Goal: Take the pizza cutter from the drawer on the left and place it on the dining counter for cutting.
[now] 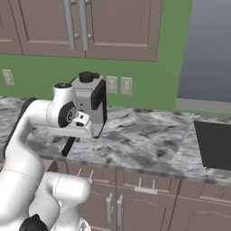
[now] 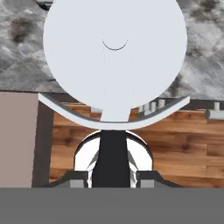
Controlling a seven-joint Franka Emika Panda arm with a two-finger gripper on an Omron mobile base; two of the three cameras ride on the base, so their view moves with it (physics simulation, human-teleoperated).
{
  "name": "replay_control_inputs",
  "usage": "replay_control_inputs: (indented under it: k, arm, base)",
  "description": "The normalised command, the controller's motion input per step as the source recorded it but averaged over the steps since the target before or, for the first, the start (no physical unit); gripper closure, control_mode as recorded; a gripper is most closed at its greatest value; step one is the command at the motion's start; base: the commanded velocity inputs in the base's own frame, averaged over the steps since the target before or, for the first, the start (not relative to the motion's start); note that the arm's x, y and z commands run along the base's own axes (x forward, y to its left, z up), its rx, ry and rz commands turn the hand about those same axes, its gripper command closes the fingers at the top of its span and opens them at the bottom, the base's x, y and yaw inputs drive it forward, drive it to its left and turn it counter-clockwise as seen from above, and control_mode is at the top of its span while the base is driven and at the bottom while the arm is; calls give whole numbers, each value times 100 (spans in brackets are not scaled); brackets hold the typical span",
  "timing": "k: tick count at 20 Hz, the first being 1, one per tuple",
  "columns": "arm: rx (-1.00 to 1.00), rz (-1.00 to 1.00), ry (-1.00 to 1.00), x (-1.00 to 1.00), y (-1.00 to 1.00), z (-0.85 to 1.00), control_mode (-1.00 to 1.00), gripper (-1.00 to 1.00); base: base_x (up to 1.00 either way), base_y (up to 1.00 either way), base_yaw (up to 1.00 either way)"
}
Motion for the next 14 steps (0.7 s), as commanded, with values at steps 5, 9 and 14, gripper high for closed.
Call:
replay_control_inputs:
  k: [5, 9, 14]
  arm:
    - [-10, -28, 0, 16, -10, -2, -100, 100]
    - [0, -8, 0, 29, -15, 0, -100, 100]
    - [0, 0, 0, 23, -6, -17, -100, 100]
  base:
    - [0, 0, 0]
    - [0, 0, 0]
    - [0, 0, 0]
